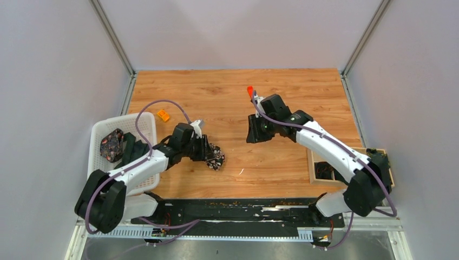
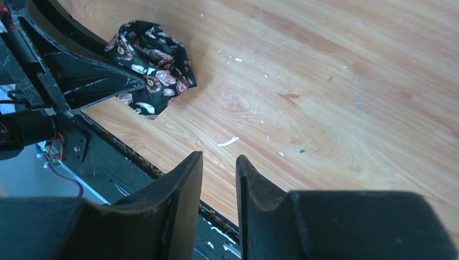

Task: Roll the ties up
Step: Pick up the tie at the center of the board.

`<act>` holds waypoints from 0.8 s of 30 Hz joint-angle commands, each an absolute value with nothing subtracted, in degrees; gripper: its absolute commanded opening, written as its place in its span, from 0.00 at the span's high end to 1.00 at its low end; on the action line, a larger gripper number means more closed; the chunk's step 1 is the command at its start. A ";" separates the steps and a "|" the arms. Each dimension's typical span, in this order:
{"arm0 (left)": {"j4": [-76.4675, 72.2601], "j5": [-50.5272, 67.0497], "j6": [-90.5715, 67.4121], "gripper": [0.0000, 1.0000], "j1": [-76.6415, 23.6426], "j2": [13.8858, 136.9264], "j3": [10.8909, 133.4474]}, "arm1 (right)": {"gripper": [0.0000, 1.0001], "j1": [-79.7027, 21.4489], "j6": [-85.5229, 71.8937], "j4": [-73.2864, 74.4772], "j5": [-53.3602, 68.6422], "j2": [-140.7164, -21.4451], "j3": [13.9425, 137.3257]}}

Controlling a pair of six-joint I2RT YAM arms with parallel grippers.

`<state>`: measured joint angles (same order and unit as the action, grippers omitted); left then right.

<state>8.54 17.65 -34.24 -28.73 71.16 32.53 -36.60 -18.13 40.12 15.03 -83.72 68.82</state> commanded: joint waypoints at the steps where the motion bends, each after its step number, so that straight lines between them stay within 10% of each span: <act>1: 7.27 19.91 -36.08 0.67 -28.60 65.85 34.52 | 0.70 -36.53 -19.79 41.06 5.47 -74.31 71.12; 9: 7.93 20.17 -33.41 0.68 -32.42 67.26 43.55 | 0.69 -36.52 -20.08 39.24 -7.78 -57.09 68.33; 20: -1.36 25.21 -39.74 0.70 -37.62 70.80 52.21 | 0.02 -36.39 -26.04 29.37 7.35 -46.56 57.86; 24: -3.18 27.91 -43.47 0.71 -37.62 68.76 54.53 | 0.01 -36.39 -30.93 23.01 13.60 -45.55 54.12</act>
